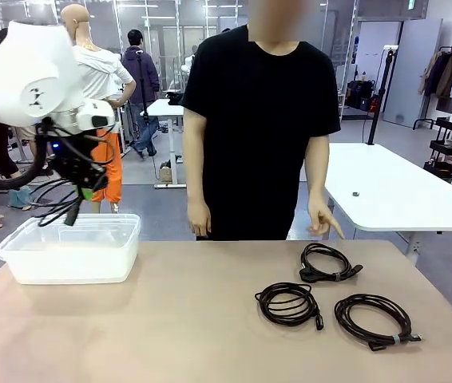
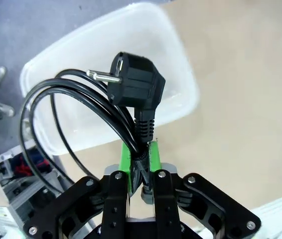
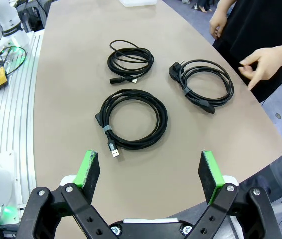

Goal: Organize and store the cables.
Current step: Place the Power Cable into the Organizing box.

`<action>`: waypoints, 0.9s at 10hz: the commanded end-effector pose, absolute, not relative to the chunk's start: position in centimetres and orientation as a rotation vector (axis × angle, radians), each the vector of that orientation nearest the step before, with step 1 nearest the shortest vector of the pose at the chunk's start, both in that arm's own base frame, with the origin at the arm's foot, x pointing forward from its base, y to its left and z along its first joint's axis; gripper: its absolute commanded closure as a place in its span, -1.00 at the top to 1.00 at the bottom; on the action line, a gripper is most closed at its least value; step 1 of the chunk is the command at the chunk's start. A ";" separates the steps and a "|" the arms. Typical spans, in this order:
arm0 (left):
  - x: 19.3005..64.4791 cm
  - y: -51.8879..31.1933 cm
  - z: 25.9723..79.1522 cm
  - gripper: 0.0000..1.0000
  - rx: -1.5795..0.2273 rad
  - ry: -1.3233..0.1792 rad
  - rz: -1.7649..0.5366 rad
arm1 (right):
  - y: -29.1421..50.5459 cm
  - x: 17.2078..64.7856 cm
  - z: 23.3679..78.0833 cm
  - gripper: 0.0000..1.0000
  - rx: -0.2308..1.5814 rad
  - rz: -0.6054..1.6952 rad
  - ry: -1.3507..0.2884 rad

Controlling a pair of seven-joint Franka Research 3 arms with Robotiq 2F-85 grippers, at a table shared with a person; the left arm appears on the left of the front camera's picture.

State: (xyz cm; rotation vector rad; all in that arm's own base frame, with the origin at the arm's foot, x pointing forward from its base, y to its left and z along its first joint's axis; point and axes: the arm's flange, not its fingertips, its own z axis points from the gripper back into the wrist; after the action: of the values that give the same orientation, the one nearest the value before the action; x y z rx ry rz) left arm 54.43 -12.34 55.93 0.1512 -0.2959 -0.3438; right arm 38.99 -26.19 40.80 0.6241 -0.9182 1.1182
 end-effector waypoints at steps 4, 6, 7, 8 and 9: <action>62.3 -7.1 49.0 -0.67 0.154 -0.309 -0.230 | -26.1 38.6 41.0 1.00 0.623 1.130 -0.908; 64.5 -7.9 46.2 -0.67 0.134 -0.227 -0.208 | -26.1 38.6 41.0 1.00 0.623 1.130 -0.908; 65.0 -8.3 45.0 -0.67 0.145 -0.193 -0.196 | -26.1 38.6 41.0 1.00 0.623 1.130 -0.908; 65.6 -8.8 43.7 -0.67 0.165 -0.157 -0.189 | -26.1 38.6 41.0 1.00 0.623 1.130 -0.908; 65.7 -9.0 43.3 -0.35 0.183 -0.138 -0.177 | -26.1 38.6 41.0 1.00 0.623 1.130 -0.908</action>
State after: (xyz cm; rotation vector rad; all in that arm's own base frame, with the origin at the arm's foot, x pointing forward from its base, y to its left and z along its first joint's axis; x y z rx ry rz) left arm 64.93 -8.77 42.22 0.1425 -0.1675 -0.1984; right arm 38.99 -26.20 40.82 0.6237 -0.9183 1.1184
